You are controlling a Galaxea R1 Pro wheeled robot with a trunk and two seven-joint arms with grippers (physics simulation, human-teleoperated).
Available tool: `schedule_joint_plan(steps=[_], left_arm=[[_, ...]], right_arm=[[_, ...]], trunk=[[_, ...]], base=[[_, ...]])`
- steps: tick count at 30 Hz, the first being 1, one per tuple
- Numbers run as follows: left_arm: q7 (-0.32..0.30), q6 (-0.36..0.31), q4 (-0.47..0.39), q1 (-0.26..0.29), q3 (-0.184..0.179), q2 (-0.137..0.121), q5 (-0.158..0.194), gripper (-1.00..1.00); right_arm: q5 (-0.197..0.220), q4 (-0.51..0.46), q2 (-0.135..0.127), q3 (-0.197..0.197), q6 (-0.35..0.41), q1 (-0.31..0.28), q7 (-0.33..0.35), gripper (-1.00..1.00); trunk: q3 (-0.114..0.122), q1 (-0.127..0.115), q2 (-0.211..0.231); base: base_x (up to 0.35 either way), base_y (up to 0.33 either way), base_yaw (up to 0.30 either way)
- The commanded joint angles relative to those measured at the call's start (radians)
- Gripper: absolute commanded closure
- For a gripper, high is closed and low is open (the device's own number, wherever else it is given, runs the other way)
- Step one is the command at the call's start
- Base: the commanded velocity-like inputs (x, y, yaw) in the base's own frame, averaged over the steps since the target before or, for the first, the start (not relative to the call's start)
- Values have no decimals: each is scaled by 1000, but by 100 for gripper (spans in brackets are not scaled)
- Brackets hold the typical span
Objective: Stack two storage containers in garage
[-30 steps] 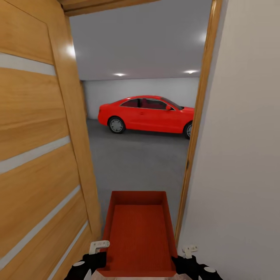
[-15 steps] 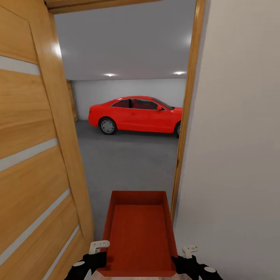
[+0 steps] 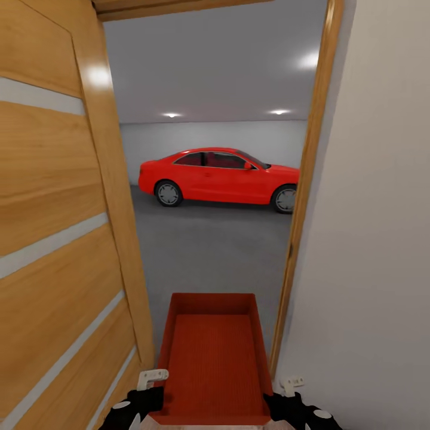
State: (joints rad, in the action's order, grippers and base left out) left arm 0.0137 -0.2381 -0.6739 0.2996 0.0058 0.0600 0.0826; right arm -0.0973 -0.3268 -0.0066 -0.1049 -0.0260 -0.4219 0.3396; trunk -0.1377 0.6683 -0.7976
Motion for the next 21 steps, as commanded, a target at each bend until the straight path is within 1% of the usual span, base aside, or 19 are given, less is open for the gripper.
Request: schedule_joint_plan(steps=[1, 11, 21], left_arm=[[5, 6, -7, 1, 10, 17, -4, 100], [5, 6, -6, 1, 10, 17, -5, 100], [5, 6, -7, 1, 10, 17, -4, 100]], right_arm=[[-22, 3, 8, -9, -2, 0, 9, 100], [-22, 3, 8, -9, -2, 0, 9, 100], [-22, 4, 8, -9, -3, 0, 12, 100]], trunk=[[-2, 0, -1], [-2, 0, -1], [-2, 0, -1]], base=[[0, 260, 0], [0, 242, 0], [0, 28, 0]])
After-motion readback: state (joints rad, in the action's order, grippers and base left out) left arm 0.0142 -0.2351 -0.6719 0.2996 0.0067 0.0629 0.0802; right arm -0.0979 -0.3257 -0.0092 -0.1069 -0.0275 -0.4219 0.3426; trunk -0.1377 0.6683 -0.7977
